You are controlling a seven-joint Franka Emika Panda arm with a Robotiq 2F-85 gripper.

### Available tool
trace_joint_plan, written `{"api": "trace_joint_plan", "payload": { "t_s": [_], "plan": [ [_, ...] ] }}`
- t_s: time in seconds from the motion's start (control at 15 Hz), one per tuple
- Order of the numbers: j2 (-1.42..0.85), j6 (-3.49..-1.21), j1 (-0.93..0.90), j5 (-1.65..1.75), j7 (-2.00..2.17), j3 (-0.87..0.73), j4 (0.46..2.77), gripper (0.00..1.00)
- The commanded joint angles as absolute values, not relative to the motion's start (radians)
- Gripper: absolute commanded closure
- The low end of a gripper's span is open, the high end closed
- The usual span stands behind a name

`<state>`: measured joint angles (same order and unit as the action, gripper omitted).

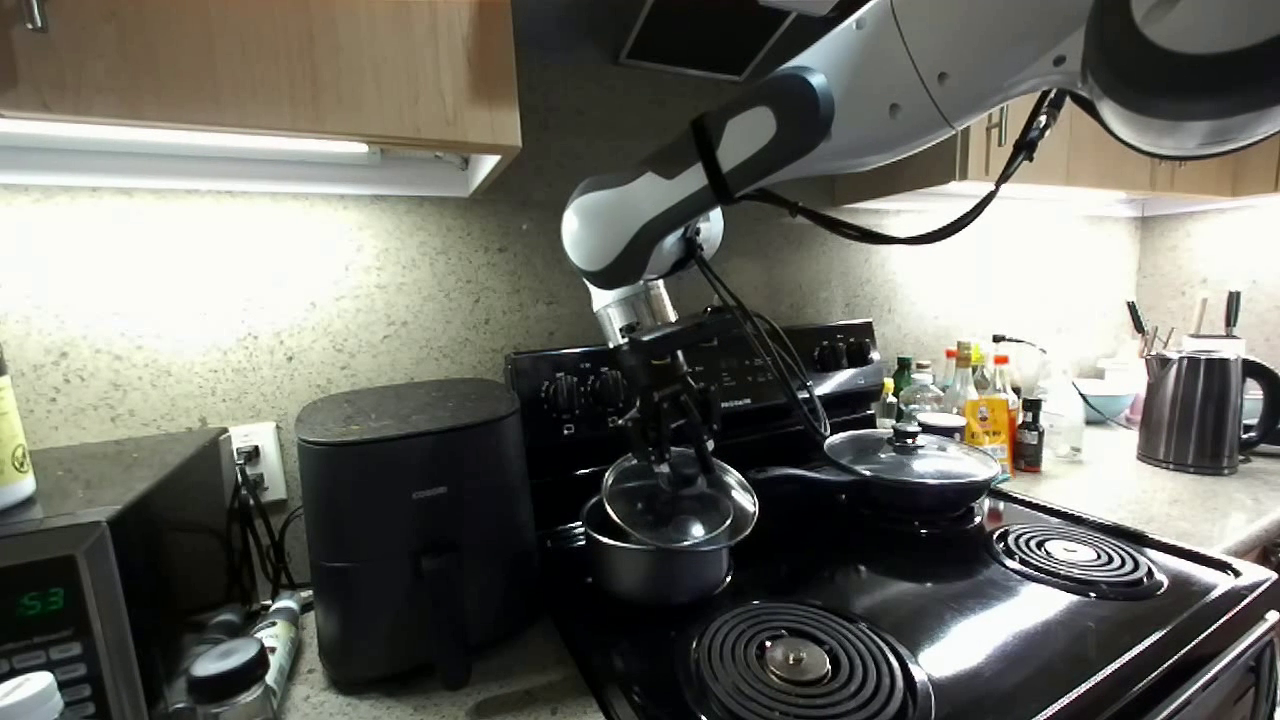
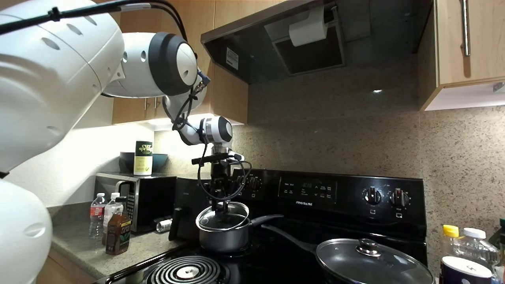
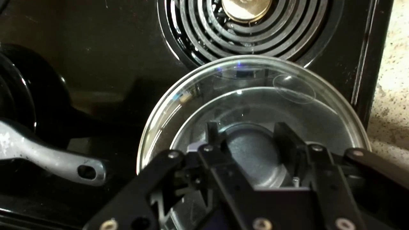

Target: Put the glass lid on top of the pot on the left

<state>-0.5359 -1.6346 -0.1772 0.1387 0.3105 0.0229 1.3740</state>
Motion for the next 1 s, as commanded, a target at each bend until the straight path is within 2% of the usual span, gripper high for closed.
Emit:
{"api": "trace_joint_plan", "payload": {
  "t_s": [0.0, 0.4, 0.93],
  "plan": [
    [-0.572, -1.641, -0.201, 0.193, 0.308, 0.012, 1.278, 0.78],
    [-0.685, -1.586, -0.230, 0.226, 0.290, 0.008, 1.102, 0.78],
    [-0.788, -1.374, -0.273, 0.258, 0.303, -0.029, 0.961, 0.78]
  ]
}}
